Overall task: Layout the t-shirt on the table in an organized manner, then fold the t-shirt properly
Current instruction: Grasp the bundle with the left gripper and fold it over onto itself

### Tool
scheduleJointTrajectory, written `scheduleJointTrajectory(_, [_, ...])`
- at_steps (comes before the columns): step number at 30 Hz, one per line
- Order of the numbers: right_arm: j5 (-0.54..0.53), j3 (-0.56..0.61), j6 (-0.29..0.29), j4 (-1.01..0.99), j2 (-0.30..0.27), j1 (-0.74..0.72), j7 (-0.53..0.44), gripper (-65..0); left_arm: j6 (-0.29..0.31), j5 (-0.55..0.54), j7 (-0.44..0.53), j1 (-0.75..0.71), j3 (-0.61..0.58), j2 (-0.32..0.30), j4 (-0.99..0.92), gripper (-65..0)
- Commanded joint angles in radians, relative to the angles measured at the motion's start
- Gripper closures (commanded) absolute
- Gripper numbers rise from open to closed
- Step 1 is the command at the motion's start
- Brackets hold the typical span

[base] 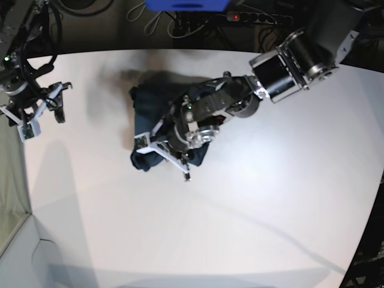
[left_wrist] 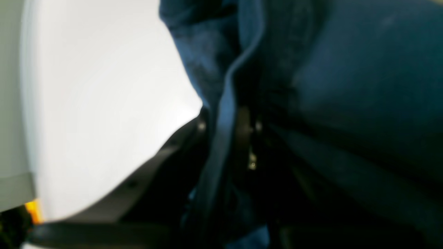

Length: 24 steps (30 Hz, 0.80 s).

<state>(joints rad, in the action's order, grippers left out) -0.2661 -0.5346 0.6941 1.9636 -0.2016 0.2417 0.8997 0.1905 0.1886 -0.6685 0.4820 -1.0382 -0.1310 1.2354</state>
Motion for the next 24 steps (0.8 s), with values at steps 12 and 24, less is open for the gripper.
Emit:
scheduleJointTrajectory(12, [-0.009,0.0,0.004,0.02,-0.011,-0.026,-0.024,-39.2,-0.009,0.044,0.0,0.024,0.011,0.004,0.013,-12.9])
scheduleJointTrajectory(24, [-0.009,0.0,0.004,0.018,-0.011,-0.026,-0.026,-39.4,-0.01,0.053,0.01,0.037,0.106,-0.002,0.111,-63.8])
